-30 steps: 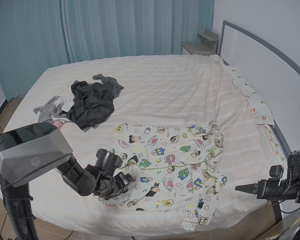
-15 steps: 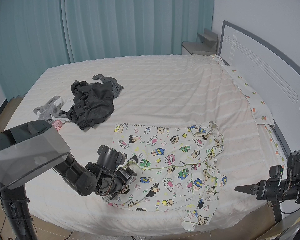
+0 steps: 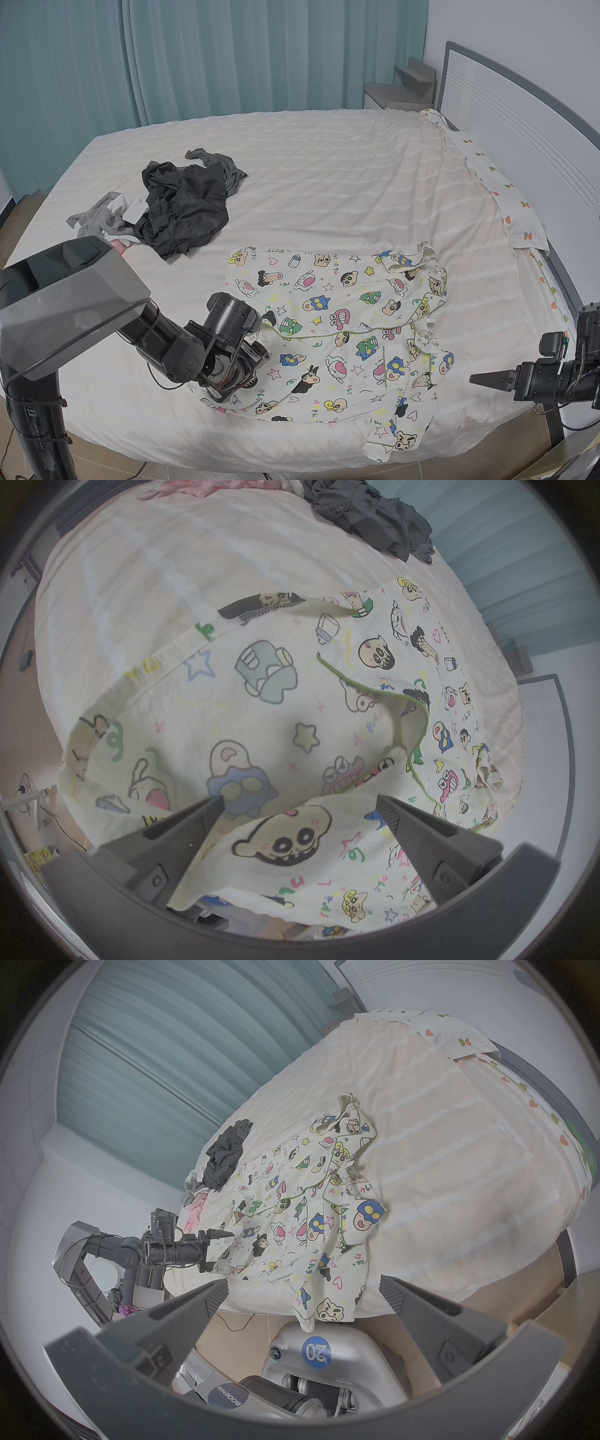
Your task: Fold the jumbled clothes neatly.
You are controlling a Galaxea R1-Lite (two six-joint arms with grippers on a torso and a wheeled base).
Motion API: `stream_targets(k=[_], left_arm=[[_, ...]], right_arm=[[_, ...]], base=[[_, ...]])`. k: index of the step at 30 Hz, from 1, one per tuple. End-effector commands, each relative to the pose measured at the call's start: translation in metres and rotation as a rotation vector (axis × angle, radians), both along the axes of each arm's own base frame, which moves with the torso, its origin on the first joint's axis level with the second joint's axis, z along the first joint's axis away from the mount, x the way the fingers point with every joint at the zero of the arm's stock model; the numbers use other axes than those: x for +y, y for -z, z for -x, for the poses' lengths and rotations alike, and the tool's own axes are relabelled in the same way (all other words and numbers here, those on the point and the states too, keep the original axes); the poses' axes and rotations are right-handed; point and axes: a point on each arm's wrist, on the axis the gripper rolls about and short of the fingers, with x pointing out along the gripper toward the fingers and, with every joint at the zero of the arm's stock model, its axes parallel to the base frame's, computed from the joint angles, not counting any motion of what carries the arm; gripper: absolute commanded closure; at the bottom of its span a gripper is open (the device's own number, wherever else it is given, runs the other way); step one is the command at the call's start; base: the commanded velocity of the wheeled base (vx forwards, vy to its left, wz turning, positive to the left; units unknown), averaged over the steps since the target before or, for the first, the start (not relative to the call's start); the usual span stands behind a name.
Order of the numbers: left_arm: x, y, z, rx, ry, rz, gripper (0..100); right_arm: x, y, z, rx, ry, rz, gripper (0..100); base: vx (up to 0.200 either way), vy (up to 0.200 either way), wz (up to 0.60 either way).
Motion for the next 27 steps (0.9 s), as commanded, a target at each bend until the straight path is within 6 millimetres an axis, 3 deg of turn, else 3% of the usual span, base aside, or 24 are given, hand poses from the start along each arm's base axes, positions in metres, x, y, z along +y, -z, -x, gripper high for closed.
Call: stream_targets(k=[1,10,20,27], left_arm=[[-0.004,0.007,-0.004,0.008,0.002,-0.011,100],[-0.001,-0.01,-0.001,-0.059,-0.032,-0.041,100],[0.014,-0.077,0.02,-0.246,-0.071,-0.021,100],[0.024,-0.088,0.031,-0.378,-0.079,-0.139,100]], right_arm=[[0.0,-0.002,0.003,-0.016,0.0,-0.003,0],[0.0,-0.002,0.004,-0.018,-0.001,-0.002,0],[0.0,-0.003,0.005,-0.024,-0.001,-0.002,0],[0.0,-0.003,0.005,-0.022,-0.001,-0.002,0]], base=[[0.0,0.0,0.0],[0.0,0.0,0.0],[0.0,0.0,0.0],[0.0,0.0,0.0]])
